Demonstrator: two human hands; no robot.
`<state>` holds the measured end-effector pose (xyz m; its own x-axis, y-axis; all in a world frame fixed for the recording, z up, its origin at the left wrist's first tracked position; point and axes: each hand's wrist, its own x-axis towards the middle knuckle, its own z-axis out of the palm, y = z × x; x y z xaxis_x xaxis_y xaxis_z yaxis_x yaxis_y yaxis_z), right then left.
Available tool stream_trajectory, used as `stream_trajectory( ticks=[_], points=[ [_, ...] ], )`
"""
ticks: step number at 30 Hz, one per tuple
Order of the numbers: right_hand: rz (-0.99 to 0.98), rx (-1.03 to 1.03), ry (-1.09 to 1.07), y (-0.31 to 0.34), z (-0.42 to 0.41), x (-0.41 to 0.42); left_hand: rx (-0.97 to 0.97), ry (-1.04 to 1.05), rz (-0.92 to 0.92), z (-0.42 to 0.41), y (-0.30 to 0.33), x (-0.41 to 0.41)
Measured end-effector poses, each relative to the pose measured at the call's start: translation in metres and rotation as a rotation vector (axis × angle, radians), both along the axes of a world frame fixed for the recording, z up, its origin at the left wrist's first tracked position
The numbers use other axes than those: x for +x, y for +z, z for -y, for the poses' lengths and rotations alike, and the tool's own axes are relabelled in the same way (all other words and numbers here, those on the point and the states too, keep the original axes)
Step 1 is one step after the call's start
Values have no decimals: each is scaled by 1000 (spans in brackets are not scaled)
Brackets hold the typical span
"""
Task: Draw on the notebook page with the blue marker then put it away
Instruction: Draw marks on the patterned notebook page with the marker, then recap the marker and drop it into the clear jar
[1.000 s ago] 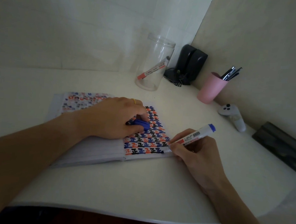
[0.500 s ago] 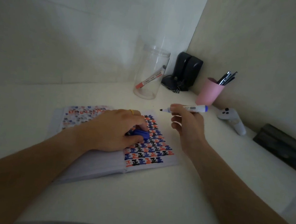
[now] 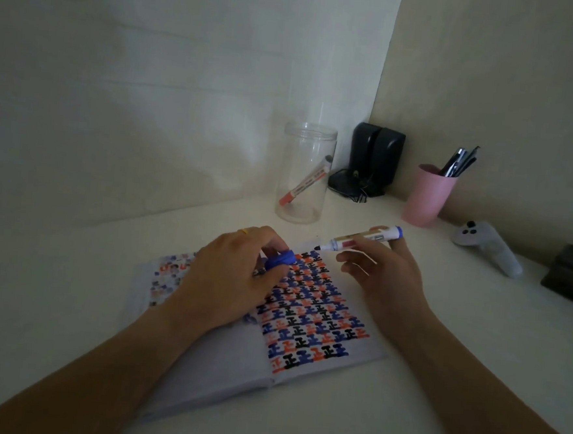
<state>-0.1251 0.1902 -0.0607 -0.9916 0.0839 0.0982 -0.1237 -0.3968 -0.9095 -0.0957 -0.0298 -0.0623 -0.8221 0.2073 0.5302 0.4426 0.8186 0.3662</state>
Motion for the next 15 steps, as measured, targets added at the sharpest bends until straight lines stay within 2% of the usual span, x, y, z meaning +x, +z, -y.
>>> stream_trajectory(
  ticks=[15],
  points=[
    [-68, 200, 162, 5, 8, 13, 55, -85, -38, -7, 6, 6]
  ],
)
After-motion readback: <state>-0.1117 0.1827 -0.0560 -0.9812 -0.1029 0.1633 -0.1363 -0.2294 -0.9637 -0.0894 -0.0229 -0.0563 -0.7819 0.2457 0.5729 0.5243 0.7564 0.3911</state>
